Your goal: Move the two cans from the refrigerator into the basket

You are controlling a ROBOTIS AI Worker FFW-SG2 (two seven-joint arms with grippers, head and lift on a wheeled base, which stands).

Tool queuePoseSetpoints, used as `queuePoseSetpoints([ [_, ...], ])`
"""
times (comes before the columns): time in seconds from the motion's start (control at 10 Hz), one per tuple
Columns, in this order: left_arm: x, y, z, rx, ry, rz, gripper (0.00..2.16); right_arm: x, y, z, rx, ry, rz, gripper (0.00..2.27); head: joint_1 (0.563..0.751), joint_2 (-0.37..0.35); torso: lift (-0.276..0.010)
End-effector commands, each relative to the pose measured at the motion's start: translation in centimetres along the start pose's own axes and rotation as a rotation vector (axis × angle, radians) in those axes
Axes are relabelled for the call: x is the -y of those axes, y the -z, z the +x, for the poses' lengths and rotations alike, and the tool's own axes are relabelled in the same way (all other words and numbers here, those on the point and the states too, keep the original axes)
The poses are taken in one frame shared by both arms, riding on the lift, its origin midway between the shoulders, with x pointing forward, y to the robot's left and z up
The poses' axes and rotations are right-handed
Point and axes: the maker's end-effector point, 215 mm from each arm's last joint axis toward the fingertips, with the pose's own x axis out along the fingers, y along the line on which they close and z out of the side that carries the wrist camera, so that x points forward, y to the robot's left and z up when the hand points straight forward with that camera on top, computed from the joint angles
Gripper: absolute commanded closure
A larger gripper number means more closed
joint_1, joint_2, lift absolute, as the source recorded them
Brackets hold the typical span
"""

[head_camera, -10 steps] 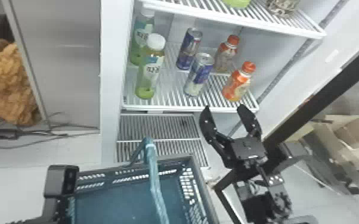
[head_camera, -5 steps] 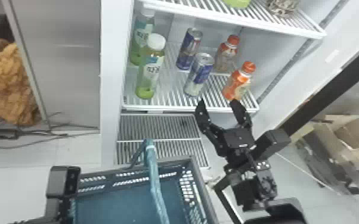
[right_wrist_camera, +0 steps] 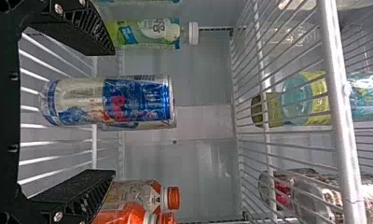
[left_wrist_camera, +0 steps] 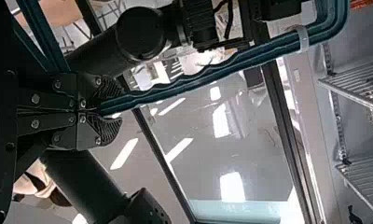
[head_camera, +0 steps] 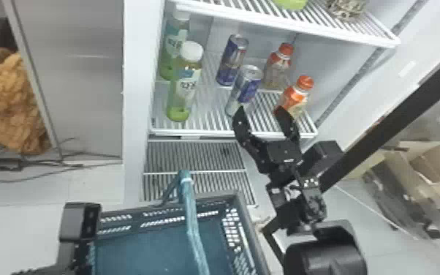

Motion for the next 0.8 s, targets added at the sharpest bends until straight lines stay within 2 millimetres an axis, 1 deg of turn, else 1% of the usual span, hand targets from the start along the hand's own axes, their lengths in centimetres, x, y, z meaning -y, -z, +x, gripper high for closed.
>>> queuePoseSetpoints([
  [0.0,0.0,0.0,0.0,0.001,0.001,0.0,1.16,-0.2,-0.2,1.1,0.011,-0.01,-0.002,0.1,0.695,-0.35,-0.276],
  [0.7,0.1,-0.2,0.1,-0.002,0.004,0.007,1.16,-1.1,0.1,4.9,0.017,-0.04,-0.001,0.1,0.695,-0.35,-0.276],
])
